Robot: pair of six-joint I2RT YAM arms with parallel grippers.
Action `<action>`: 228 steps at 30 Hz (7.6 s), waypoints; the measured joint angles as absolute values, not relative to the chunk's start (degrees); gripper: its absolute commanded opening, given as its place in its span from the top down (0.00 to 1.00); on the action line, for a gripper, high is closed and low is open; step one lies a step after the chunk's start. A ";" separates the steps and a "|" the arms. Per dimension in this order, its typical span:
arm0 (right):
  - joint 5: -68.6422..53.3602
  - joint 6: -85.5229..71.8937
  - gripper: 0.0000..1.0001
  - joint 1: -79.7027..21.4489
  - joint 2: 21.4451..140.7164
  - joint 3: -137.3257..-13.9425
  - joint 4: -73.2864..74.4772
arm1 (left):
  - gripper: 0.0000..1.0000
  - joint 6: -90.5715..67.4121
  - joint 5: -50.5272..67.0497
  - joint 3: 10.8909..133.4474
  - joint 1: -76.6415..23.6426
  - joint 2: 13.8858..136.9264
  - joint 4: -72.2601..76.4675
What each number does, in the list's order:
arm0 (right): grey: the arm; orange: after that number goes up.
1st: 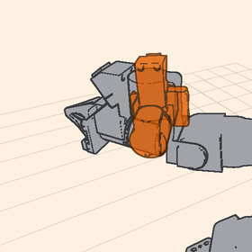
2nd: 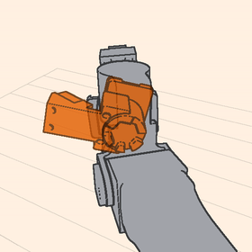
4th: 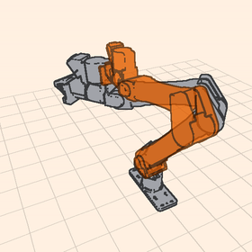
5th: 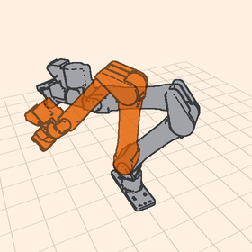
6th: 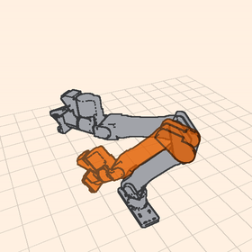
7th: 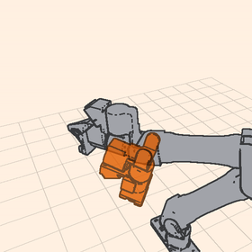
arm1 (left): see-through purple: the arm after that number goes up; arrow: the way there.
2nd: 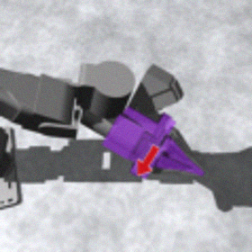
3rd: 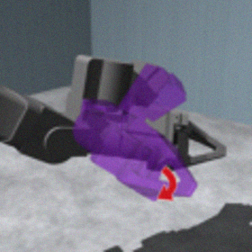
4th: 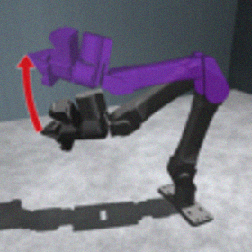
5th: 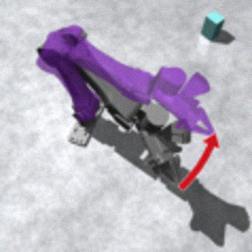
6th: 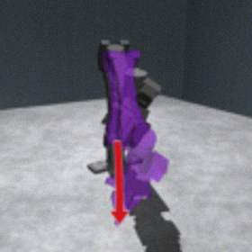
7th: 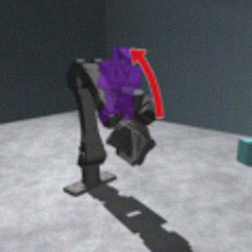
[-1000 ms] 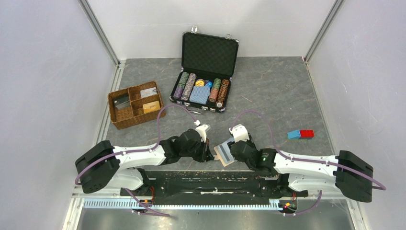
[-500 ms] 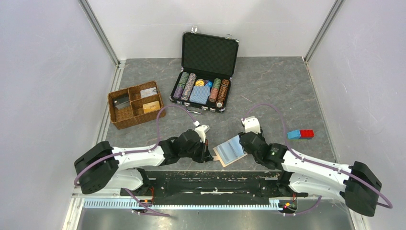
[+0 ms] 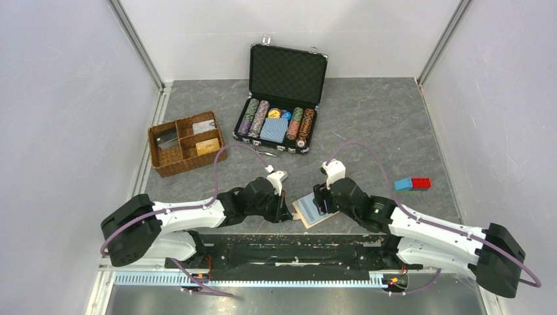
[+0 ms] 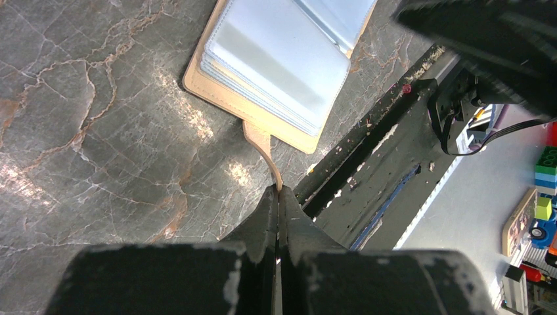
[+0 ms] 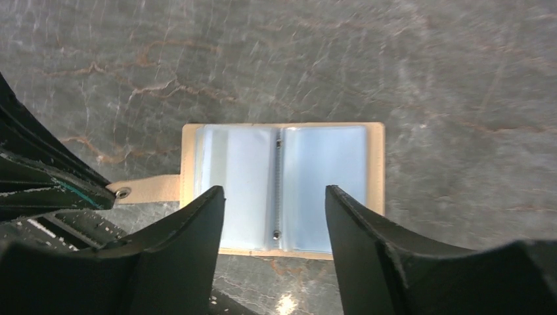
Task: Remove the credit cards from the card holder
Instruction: Open the card holder at the center of the board, then remove the credit card from the card holder.
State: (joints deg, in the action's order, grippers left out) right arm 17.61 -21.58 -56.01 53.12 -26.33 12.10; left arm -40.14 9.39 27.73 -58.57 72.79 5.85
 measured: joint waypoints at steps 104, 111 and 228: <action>33.54 -29.12 0.35 -68.42 65.23 -25.71 10.02 | 0.98 -40.14 9.32 27.68 -58.57 72.79 6.04; 34.79 -29.12 0.35 -68.42 63.44 -25.89 11.35 | 0.98 -40.14 9.15 27.68 -58.57 72.79 5.87; 2.55 -28.82 0.79 -44.86 52.99 -14.90 -2.90 | 0.60 -46.06 3.62 31.83 -57.60 90.39 24.12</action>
State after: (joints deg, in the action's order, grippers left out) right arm 2.55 -28.82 -44.86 52.99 -14.90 -2.90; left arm -46.06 3.62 31.83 -57.60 90.39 24.12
